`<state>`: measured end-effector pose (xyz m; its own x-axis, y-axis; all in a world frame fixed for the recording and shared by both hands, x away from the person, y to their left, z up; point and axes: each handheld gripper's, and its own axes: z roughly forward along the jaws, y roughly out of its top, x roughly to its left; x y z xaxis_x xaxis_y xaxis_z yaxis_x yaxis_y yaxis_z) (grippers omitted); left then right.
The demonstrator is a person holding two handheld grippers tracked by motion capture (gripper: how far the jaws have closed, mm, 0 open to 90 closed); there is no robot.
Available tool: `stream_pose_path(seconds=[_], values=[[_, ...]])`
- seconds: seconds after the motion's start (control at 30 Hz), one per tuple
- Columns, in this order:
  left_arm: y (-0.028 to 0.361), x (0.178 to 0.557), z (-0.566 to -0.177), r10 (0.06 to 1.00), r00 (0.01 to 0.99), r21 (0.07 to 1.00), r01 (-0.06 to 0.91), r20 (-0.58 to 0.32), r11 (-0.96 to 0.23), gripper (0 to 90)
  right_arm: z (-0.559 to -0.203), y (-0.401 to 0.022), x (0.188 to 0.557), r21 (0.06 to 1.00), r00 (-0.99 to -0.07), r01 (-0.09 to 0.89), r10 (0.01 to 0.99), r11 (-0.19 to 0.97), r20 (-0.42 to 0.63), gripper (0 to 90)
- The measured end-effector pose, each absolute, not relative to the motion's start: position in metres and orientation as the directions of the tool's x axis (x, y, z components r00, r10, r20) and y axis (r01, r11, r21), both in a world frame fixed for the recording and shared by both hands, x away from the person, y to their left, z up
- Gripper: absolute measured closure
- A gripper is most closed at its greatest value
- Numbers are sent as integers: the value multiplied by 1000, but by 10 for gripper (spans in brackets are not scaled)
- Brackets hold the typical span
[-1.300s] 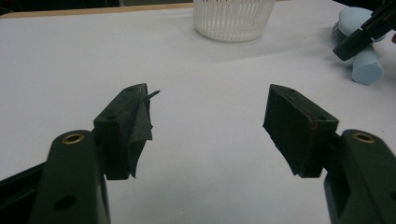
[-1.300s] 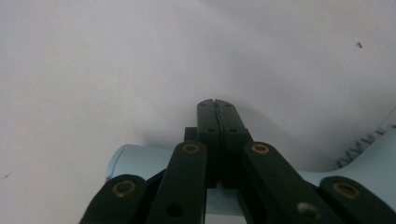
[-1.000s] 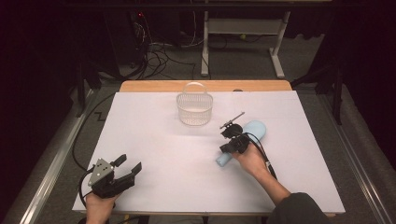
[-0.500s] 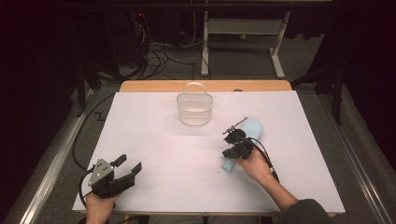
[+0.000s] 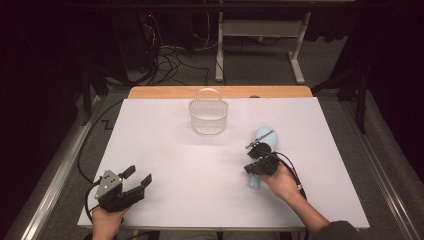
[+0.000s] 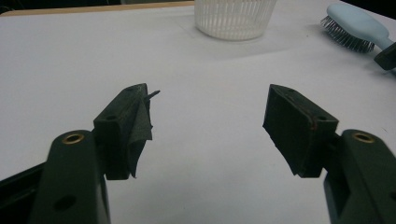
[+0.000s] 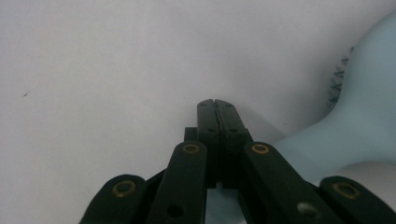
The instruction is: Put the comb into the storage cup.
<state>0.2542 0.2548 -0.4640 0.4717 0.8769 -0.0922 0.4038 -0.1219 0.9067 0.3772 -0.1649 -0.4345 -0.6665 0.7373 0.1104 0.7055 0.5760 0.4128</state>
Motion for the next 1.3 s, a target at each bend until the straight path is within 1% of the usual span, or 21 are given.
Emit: stream_pose_path(seconds=[0.4, 0.87, 1.3], values=[[254, 254, -464, 877, 471, 906, 405, -91, -123, 327, -433, -177, 371, 404, -661, 710, 743, 577, 100, 900], [255, 254, -464, 881, 465, 909, 400, -89, -119, 330, -431, -193, 370, 399, -634, 730, 767, 555, 94, 900], [254, 254, -464, 880, 466, 907, 404, -90, -121, 330, -429, -203, 371, 395, -631, 726, 773, 563, 59, 900]])
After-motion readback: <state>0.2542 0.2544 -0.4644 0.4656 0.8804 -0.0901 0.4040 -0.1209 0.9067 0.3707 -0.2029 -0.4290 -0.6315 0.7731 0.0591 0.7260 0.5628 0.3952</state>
